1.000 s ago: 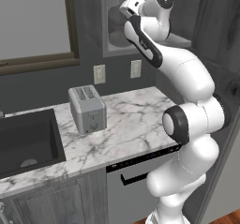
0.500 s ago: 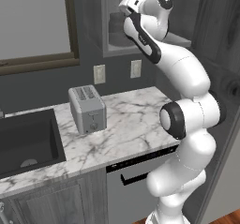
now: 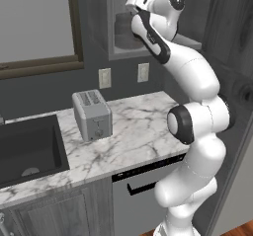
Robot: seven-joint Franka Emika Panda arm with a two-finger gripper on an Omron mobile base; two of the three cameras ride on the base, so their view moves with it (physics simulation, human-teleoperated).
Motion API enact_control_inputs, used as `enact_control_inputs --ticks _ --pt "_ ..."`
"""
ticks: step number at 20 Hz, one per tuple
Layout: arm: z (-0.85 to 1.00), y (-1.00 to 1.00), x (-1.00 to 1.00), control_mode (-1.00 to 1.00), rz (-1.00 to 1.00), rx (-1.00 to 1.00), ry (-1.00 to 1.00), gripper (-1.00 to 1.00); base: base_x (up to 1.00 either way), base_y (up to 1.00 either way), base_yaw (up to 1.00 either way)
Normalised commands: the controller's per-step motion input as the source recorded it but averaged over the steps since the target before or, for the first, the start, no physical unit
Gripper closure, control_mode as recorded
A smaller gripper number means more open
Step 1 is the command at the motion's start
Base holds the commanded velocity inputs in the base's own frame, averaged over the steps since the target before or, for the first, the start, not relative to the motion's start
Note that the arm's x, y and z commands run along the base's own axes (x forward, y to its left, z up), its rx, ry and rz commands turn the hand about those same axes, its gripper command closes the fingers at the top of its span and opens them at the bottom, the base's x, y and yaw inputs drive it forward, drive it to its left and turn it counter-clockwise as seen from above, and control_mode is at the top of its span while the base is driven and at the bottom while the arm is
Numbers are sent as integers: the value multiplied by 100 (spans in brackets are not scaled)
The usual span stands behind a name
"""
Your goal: Pick the jar and jar from the dining table and place them in the open cabinet. Close the cabinet after placing the objects.
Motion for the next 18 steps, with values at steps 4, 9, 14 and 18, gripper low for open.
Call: enact_control_inputs --ticks 4,9,14,18 --pt "0 0 13 -100 2 -1 0 -100 0 0 0" --pt "0 3 24 -100 1 -1 0 -100 0 0 0" --pt "0 8 29 -100 0 -2 0 -100 0 0 0" --pt "0 12 32 -100 0 -2 0 -100 0 0 0"
